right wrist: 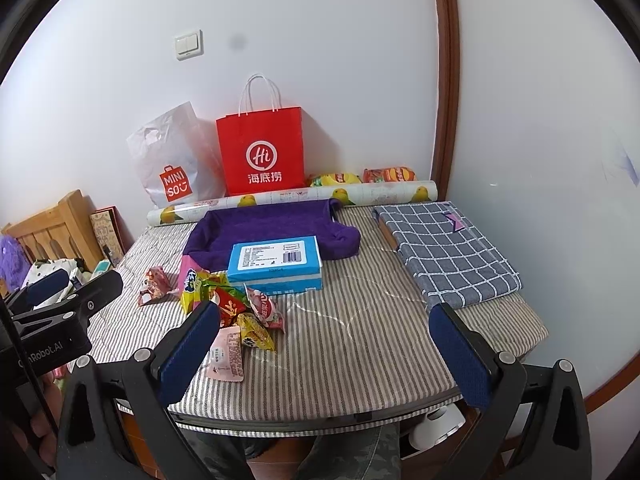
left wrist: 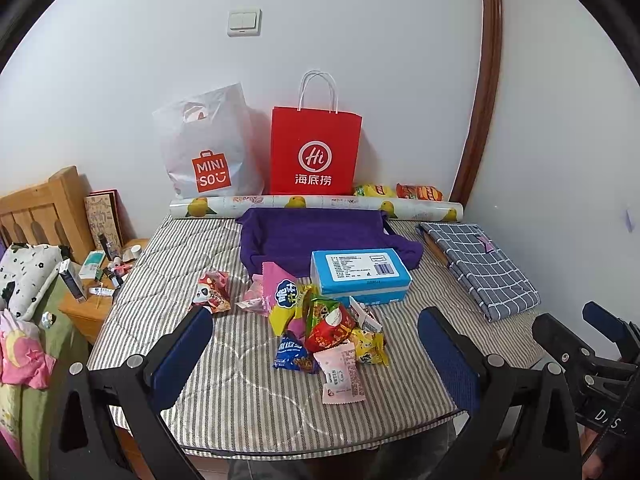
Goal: Organize snacks
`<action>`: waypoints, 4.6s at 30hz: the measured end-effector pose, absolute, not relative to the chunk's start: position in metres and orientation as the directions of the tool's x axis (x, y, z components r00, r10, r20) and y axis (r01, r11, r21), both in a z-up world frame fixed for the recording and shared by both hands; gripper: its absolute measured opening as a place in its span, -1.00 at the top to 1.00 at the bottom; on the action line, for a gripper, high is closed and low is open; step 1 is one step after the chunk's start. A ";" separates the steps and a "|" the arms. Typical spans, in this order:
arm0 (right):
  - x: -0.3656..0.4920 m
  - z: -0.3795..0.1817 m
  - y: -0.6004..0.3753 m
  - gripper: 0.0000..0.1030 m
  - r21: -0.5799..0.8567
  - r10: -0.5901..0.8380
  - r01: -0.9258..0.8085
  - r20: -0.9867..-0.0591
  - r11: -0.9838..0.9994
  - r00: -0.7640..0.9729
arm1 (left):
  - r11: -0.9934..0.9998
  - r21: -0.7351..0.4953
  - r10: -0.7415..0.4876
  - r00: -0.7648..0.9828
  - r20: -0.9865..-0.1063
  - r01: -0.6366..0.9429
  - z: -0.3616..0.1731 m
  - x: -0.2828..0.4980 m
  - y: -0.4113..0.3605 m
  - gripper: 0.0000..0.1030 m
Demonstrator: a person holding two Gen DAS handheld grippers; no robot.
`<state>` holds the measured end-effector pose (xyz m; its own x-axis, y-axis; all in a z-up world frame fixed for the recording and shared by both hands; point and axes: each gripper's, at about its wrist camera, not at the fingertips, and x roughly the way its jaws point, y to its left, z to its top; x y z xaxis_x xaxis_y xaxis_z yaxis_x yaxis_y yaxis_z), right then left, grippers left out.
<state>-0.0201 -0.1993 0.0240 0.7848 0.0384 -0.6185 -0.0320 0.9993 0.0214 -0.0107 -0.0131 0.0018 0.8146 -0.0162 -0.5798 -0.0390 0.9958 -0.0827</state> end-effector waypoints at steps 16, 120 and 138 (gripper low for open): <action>-0.021 0.025 -0.199 -0.99 0.024 0.046 -0.039 -0.616 0.999 0.787 | 0.996 -0.084 -0.019 0.816 -0.578 -0.036 0.003 -0.012 -0.016 -1.00; 0.181 -0.184 -0.211 0.17 0.126 0.184 -0.141 -0.799 0.982 0.572 | 0.953 -0.117 0.075 0.590 -0.804 -0.281 -0.190 0.184 0.153 -0.36; 0.175 -0.177 -0.215 0.18 0.170 0.239 -0.171 -0.772 0.970 0.588 | 0.958 -0.101 0.074 0.575 -0.815 -0.267 -0.181 0.163 0.145 -0.27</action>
